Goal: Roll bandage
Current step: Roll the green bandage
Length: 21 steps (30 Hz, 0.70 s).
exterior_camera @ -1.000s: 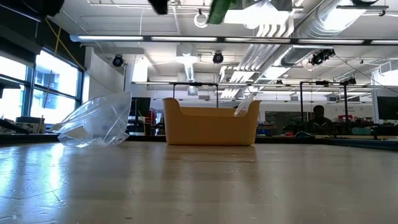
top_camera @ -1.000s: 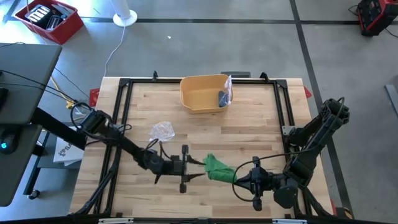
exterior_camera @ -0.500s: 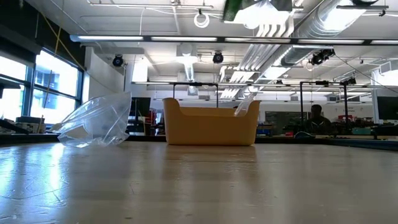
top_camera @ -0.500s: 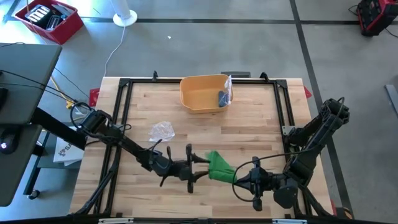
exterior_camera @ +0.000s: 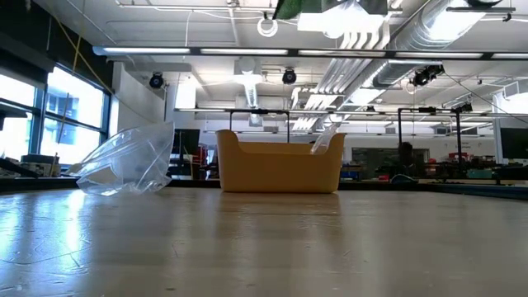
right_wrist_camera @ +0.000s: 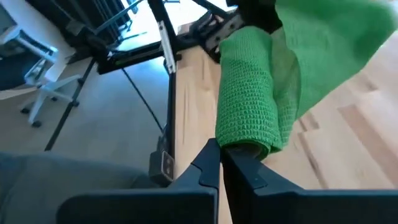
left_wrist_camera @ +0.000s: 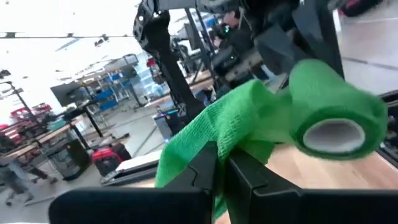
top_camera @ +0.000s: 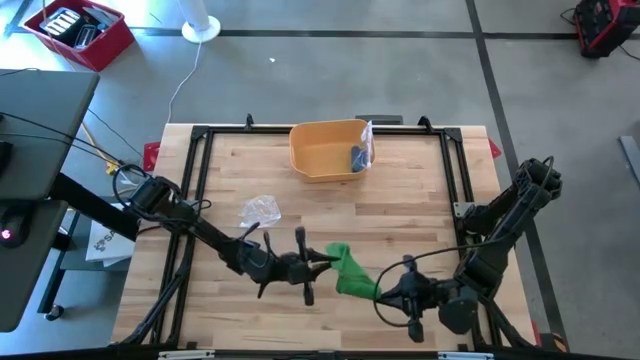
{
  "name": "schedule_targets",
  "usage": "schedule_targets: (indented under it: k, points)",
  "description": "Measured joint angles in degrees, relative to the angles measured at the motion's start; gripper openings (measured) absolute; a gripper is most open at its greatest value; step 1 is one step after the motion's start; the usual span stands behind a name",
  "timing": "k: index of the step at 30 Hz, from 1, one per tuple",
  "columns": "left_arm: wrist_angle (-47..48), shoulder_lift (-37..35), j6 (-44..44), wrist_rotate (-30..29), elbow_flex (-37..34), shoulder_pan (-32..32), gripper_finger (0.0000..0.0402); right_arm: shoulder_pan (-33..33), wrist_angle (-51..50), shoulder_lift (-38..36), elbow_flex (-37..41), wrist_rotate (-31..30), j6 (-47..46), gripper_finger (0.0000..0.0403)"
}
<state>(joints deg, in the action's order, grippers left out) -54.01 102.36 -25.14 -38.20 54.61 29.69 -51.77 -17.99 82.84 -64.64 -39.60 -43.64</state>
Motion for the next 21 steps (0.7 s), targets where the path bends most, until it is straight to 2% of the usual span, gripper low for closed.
schedule_targets:
  k: [3, 9, 14, 17, 21]
  points:
    - [0.67, -1.9, 1.96, 3.18, 0.0, -0.12, 0.0004, 0.02, 0.01, 0.53, 0.0, 2.25, 0.01, 0.0]
    - [8.37, -7.61, 22.59, 18.95, 0.0, -5.02, 0.0002, 0.49, -0.1, 3.11, -0.02, 6.8, 1.39, 0.0002]
    - [10.87, -8.94, 35.44, 30.67, 0.04, -9.64, 0.0001, 1.72, -0.03, 6.06, -0.02, 9.83, 1.69, 0.0002]
    - [16.25, -8.58, 39.0, 30.73, 0.05, -11.26, 0.0001, 2.42, -0.94, 7.11, -0.02, 9.4, 1.67, 0.0001]
    - [33.68, -7.95, 46.95, 24.36, 0.07, -12.88, 0.0001, 2.38, -4.21, 7.19, -0.02, 6.64, -0.4, 0.0001]
